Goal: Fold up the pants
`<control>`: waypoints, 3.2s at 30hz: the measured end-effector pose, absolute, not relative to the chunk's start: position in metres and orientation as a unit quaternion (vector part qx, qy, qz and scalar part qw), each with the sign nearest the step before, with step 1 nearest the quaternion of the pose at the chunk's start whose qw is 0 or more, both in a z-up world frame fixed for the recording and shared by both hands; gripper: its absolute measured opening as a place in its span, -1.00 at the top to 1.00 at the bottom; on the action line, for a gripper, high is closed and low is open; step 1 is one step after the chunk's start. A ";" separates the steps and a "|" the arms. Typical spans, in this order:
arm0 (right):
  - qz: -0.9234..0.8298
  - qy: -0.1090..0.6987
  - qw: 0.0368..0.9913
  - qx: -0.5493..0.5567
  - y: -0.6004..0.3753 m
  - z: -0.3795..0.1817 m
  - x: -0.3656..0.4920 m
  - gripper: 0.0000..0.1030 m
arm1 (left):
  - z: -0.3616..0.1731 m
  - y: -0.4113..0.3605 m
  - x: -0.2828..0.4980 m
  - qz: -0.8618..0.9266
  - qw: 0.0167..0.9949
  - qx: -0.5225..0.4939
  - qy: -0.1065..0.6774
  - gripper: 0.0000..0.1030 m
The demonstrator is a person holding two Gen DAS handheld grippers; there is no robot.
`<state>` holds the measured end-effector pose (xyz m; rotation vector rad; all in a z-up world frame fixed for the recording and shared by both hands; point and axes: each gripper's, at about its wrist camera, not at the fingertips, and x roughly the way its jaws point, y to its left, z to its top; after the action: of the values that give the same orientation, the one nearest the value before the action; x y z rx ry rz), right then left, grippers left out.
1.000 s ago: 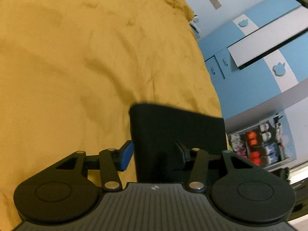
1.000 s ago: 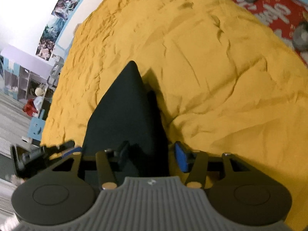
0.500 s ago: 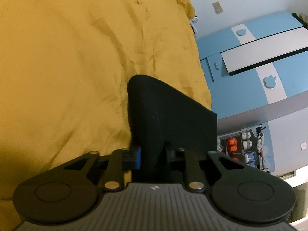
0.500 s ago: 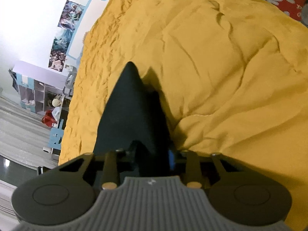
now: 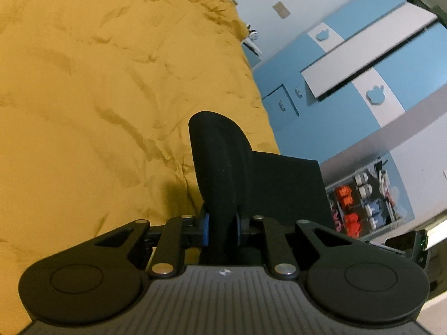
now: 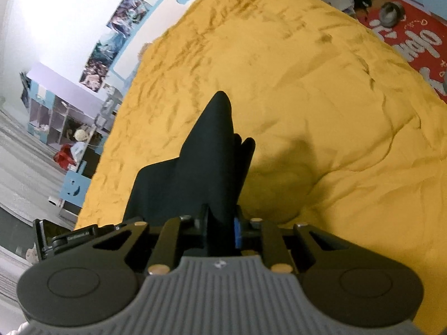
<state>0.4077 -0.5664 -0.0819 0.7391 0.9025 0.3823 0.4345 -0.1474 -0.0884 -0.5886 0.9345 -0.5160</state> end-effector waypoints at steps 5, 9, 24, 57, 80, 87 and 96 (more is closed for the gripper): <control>0.196 0.418 0.815 0.349 -0.543 -0.047 0.373 0.77 | -0.051 -0.131 0.405 -0.252 0.829 -0.243 0.437 0.65; 0.210 0.414 0.813 0.352 -0.519 -0.026 0.339 0.78 | -0.025 -0.114 0.374 -0.253 0.836 -0.215 0.437 0.65; 0.287 0.387 0.774 0.410 -0.392 -0.004 0.230 0.78 | 0.032 -0.015 0.275 -0.213 0.870 -0.146 0.420 0.65; 0.217 0.492 0.743 0.398 -0.305 -0.155 0.277 0.76 | -0.164 0.093 0.319 -0.180 0.792 -0.291 0.506 0.41; 0.195 0.469 0.848 0.150 -0.255 -0.126 0.364 1.00 | -0.151 0.065 0.352 -0.103 0.865 -0.172 0.460 0.89; 0.172 0.448 0.864 0.154 -0.264 -0.107 0.343 1.00 | -0.118 0.069 0.327 -0.086 0.877 -0.146 0.449 0.89; 0.218 0.402 0.881 0.120 -0.256 -0.047 0.230 0.53 | -0.071 0.055 0.223 -0.146 0.885 -0.089 0.433 0.88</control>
<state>0.2303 -0.2562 -0.0475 0.2498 0.8376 0.4535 0.2229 0.0553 -0.0711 -0.1852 0.9016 -0.3028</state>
